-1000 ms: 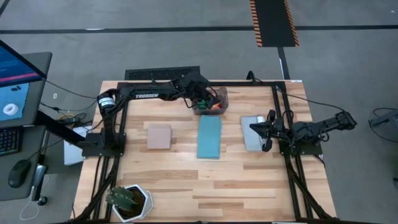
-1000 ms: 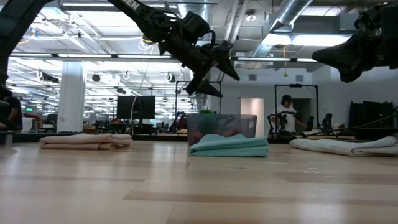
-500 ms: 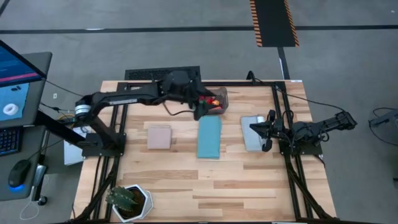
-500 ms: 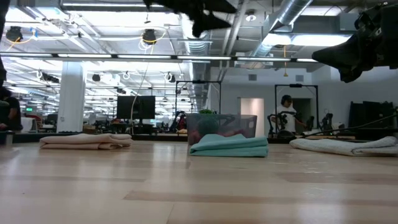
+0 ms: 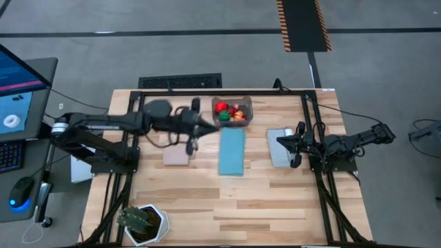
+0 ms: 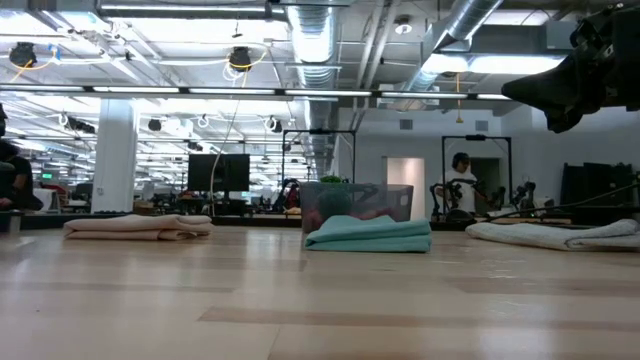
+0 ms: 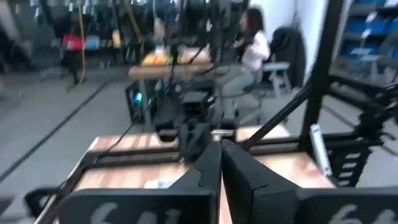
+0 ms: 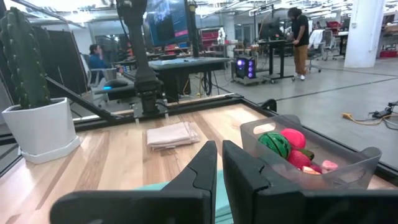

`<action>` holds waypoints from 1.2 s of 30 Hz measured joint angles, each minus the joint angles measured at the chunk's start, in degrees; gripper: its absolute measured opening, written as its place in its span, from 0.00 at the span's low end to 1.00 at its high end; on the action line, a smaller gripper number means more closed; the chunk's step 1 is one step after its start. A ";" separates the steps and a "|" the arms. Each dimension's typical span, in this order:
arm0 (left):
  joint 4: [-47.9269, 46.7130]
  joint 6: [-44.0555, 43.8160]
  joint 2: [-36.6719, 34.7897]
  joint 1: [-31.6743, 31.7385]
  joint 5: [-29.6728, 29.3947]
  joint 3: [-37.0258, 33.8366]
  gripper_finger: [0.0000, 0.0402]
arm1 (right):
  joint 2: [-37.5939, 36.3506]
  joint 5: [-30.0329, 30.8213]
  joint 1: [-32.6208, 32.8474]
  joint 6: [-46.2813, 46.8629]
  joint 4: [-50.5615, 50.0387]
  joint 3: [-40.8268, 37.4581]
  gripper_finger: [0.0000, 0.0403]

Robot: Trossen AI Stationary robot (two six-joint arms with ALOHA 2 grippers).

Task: Pick and placing Produce into tupperware
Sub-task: Return to Home Position

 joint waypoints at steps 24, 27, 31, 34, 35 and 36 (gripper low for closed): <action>28.91 1.18 -26.24 -19.24 -19.49 -49.48 0.00 | 0.02 -0.02 -0.02 -0.01 0.00 -0.02 0.12; 29.00 1.32 -30.20 -20.21 -20.75 -53.46 0.00 | 0.00 -0.02 -0.02 0.01 0.00 0.00 0.12; 31.51 0.85 -36.07 -20.26 -21.16 -59.17 0.00 | 0.02 -0.01 -0.02 0.01 0.00 -0.01 0.12; 30.90 0.34 -41.49 -20.26 -22.31 -62.57 0.00 | 0.02 -0.02 0.00 0.01 -0.02 0.00 0.12; 29.20 0.08 -43.35 -20.26 -23.11 -62.80 0.00 | 0.00 0.00 0.00 -0.01 0.00 -0.02 0.12; 26.83 0.08 -45.21 -20.26 -23.86 -62.73 0.00 | 0.02 -0.02 -0.02 -0.01 0.00 -0.02 0.12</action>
